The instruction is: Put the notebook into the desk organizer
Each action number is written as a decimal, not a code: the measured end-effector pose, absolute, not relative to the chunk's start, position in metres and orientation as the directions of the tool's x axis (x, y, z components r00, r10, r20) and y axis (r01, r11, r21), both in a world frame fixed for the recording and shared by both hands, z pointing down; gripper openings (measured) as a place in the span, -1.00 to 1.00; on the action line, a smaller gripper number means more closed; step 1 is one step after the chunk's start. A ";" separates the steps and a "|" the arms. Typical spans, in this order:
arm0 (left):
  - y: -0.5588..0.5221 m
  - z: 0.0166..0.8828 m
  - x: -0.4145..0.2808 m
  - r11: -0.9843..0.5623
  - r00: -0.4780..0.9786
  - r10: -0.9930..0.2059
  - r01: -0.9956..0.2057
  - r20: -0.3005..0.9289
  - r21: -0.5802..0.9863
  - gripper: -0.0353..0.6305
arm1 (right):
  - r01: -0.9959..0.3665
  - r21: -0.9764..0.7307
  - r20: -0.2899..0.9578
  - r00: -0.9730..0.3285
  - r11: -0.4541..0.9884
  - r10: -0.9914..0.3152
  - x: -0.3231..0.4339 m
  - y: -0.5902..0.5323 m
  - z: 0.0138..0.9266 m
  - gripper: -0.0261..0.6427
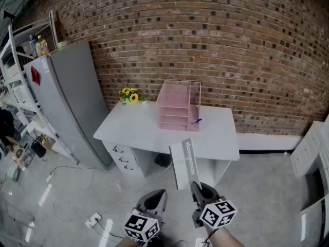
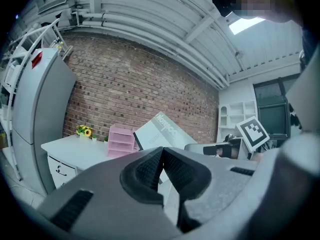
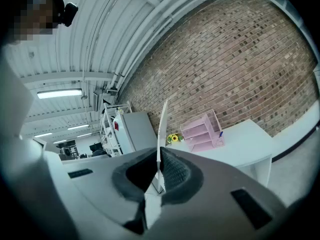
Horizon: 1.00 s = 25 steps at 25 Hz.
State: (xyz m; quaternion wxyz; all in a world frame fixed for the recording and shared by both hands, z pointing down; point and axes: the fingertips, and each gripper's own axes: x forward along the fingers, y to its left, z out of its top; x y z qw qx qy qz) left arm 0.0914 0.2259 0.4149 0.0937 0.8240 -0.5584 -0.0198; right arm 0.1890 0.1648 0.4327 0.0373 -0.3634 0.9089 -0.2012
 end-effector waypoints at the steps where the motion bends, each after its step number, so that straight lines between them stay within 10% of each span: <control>1: 0.225 0.415 0.091 -0.360 0.377 -0.923 -0.916 0.074 0.176 -0.88 | -0.646 -0.391 0.075 -0.732 0.655 -0.677 0.188 0.164 0.432 -0.89; 25: 0.144 0.436 0.001 -0.404 0.432 -0.896 -0.888 0.101 0.218 -0.88 | -0.700 -0.388 0.126 -0.684 0.599 -0.718 0.108 0.086 0.448 -0.89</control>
